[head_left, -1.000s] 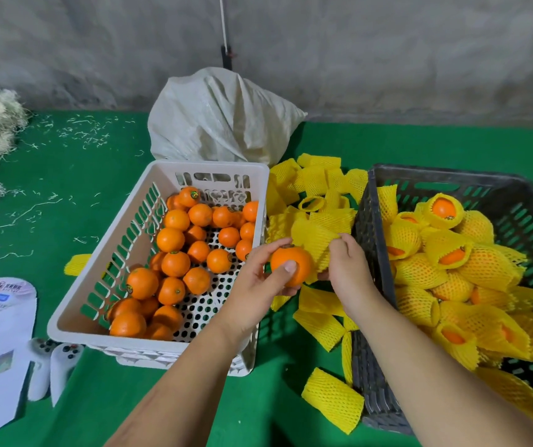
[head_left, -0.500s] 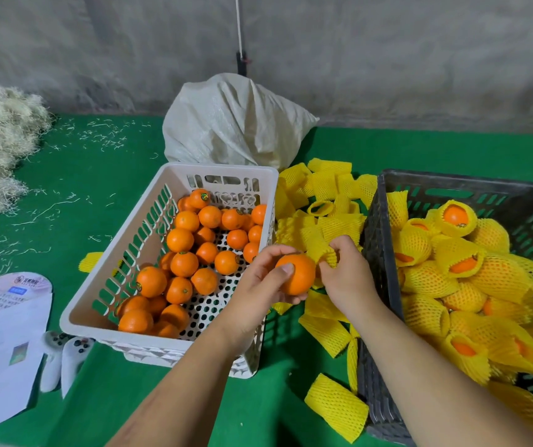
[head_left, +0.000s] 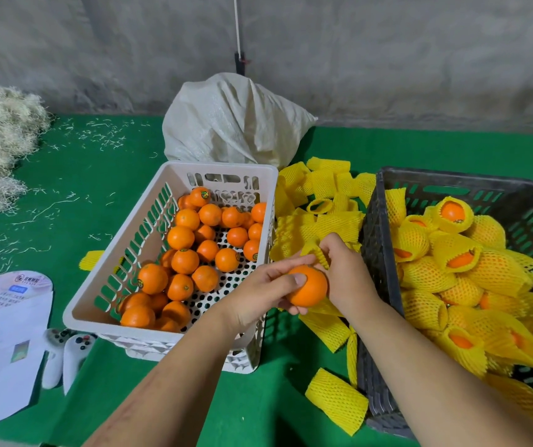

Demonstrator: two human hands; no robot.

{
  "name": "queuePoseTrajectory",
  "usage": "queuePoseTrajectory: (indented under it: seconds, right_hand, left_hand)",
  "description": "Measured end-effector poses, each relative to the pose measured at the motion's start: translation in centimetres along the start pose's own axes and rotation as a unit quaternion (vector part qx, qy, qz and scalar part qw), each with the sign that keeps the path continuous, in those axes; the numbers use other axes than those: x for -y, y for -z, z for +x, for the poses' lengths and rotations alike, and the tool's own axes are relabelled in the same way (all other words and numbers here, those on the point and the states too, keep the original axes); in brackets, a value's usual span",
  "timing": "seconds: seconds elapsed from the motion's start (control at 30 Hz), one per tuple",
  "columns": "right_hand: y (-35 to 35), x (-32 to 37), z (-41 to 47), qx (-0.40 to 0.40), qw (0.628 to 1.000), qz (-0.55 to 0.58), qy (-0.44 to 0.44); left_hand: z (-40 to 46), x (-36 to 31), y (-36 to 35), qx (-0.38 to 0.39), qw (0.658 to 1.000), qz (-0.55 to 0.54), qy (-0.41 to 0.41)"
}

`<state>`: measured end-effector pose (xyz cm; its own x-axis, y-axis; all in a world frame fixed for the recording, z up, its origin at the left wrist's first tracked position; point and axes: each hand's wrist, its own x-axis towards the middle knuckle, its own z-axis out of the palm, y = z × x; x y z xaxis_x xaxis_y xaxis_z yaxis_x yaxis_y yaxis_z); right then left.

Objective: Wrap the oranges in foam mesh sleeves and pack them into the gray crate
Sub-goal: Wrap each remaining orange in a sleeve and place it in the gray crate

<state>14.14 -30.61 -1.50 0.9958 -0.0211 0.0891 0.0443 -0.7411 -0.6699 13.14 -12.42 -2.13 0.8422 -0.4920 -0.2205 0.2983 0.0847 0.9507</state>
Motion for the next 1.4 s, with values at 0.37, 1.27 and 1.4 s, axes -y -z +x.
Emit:
queuePoseTrajectory:
  seconds: [0.37,1.27,1.4]
  right_hand:
    - [0.1,-0.5,-0.2,-0.061,0.996,0.071,0.014]
    - [-1.4,0.4,0.0,-0.084,0.985,0.148,0.026]
    - [-2.0,-0.4,0.6,0.008,0.998,0.065,-0.023]
  left_hand:
    - [0.1,0.8,-0.9,-0.180,0.978,-0.008,-0.107]
    - [0.1,0.9,-0.5,-0.171,0.977,-0.084,-0.099]
    - [0.3,1.2,-0.3,-0.176,0.976,-0.081,-0.098]
